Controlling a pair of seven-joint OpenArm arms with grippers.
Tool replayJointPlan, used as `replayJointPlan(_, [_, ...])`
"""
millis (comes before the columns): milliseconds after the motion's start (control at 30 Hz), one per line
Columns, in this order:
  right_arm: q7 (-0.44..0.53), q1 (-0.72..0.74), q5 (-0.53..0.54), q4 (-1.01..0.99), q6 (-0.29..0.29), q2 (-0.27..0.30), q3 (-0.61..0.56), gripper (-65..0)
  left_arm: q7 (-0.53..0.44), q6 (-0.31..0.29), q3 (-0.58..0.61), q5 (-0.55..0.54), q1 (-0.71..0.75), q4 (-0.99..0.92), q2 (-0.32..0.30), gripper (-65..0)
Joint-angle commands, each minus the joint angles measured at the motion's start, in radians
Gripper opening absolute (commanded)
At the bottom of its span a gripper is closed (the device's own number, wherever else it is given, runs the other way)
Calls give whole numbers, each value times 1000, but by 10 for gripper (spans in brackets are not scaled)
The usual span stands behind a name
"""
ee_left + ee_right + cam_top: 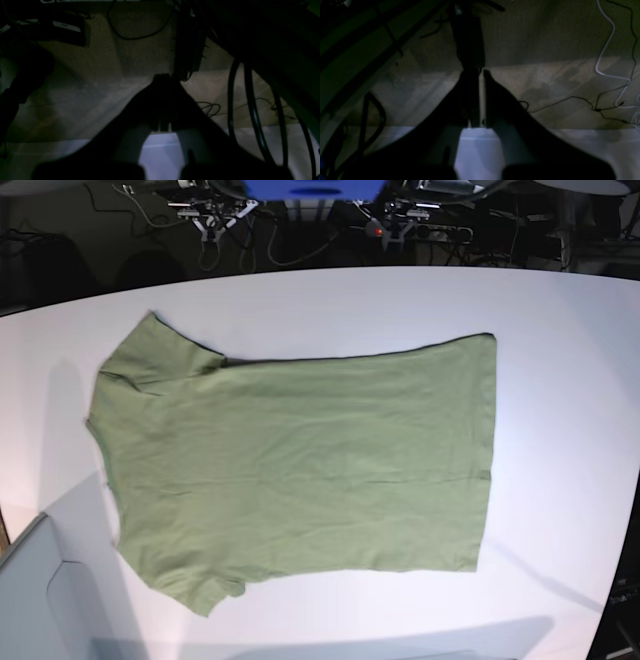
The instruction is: Fold the T-shirt properly
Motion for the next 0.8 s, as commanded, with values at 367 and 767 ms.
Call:
replayJointPlan(367, [-6,-9,-1,-1,15,13,-2,-646,2,-3,-9,-1,6,4,-18,-648])
replayJointPlan(767, [-6,-20,-2,0,15,16,-2,-646,4,-5,-3,-1,69,127,2,-648])
